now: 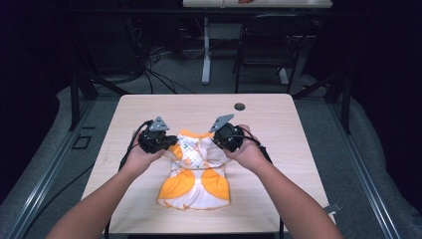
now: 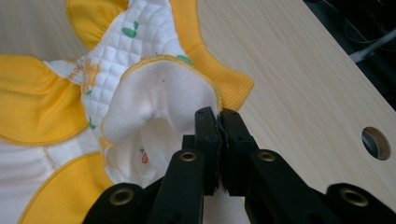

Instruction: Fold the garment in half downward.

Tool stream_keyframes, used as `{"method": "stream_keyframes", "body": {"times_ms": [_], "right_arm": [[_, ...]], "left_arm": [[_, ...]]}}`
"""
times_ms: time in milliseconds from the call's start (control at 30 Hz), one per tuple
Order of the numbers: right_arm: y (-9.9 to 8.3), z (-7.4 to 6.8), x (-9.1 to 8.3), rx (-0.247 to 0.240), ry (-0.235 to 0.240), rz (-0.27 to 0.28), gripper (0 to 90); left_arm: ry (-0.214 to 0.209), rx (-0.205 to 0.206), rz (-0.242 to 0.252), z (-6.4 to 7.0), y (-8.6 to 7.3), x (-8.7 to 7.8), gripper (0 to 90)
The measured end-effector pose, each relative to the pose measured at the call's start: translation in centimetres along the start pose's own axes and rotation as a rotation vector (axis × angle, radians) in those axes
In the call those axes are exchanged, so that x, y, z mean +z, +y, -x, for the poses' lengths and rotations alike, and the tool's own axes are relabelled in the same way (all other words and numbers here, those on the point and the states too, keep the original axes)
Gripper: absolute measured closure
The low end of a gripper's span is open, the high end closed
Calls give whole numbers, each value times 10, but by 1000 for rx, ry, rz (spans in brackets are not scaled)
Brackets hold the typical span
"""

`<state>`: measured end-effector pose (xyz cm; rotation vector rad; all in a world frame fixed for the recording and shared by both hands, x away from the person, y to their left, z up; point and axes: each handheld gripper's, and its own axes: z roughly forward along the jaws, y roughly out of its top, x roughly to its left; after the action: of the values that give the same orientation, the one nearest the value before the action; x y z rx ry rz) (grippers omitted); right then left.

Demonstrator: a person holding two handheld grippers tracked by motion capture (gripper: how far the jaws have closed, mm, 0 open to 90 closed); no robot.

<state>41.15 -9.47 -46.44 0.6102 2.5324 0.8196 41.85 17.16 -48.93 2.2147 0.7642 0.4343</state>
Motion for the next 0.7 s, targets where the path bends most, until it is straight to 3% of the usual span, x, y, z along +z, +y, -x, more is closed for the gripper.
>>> {"method": "stream_keyframes", "body": {"times_ms": [333, 700], "right_arm": [[-9, -13, 3, -46, 9, -36, 865], [-15, -25, 1, -44, 35, -31, 865]], "left_arm": [[-21, 5, -13, 7, -12, 1, 840], [-42, 5, -20, 14, -27, 1, 839]]}}
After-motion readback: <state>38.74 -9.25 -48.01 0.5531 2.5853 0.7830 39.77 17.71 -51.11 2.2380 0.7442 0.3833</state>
